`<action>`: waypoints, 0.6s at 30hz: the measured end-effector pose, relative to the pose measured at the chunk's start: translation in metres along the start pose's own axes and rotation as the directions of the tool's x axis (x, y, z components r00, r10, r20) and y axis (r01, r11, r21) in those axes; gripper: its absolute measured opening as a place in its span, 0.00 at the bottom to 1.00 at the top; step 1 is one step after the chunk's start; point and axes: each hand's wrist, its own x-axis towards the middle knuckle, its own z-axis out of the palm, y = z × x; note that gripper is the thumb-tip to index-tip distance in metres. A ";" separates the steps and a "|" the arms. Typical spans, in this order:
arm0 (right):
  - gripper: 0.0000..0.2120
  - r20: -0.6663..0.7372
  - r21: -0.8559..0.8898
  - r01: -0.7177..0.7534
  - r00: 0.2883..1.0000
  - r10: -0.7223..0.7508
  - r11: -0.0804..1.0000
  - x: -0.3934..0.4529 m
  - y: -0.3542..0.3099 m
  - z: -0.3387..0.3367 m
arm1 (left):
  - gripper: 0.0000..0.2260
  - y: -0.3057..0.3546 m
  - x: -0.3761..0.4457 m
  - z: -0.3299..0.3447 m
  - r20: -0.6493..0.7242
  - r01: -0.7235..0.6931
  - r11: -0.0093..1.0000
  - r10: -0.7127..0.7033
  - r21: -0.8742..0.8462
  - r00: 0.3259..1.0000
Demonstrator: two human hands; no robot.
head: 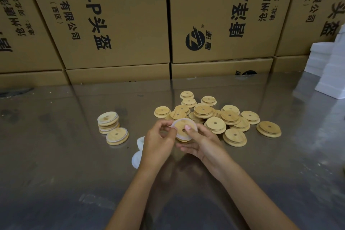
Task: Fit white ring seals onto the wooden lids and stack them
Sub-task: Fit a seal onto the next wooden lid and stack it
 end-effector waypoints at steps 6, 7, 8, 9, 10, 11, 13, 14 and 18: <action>0.10 0.031 -0.189 0.053 0.998 -0.048 0.981 -0.002 -0.001 -0.002 | 0.07 0.001 0.001 0.001 -0.025 -0.071 0.997 0.071 0.013 0.997; 0.10 0.032 -0.236 0.061 0.998 -0.055 0.970 -0.002 -0.001 -0.001 | 0.08 0.001 0.001 0.000 -0.034 -0.099 0.995 0.100 0.026 0.994; 0.09 0.033 -0.277 0.066 0.998 -0.059 0.958 -0.002 -0.001 -0.001 | 0.08 0.001 0.001 0.000 -0.040 -0.121 0.992 0.122 0.033 0.992; 0.09 0.033 -0.312 0.069 0.998 -0.062 0.948 -0.003 -0.002 0.001 | 0.08 0.001 0.001 0.000 -0.043 -0.137 0.990 0.139 0.041 0.989; 0.08 0.031 -0.339 0.071 0.997 -0.064 0.938 -0.003 -0.002 0.002 | 0.08 0.001 0.000 -0.001 -0.046 -0.146 0.988 0.148 0.048 0.988; 0.08 0.029 -0.356 0.075 0.997 -0.069 0.931 -0.004 -0.002 0.003 | 0.08 0.002 0.000 -0.001 -0.048 -0.147 0.988 0.150 0.049 0.988; 0.09 0.031 -0.353 0.088 0.996 -0.082 0.931 -0.004 -0.002 0.004 | 0.07 0.003 0.001 -0.001 -0.053 -0.123 0.992 0.124 0.024 0.991; 0.09 0.035 -0.337 0.094 0.996 -0.088 0.937 -0.004 -0.002 0.004 | 0.06 0.003 0.002 -0.002 -0.060 -0.091 0.996 0.091 -0.005 0.994; 0.09 0.043 -0.269 0.080 0.997 -0.071 0.960 -0.004 -0.001 0.001 | 0.02 0.004 0.004 -0.005 -0.047 0.097 0.975 -0.108 -0.198 0.993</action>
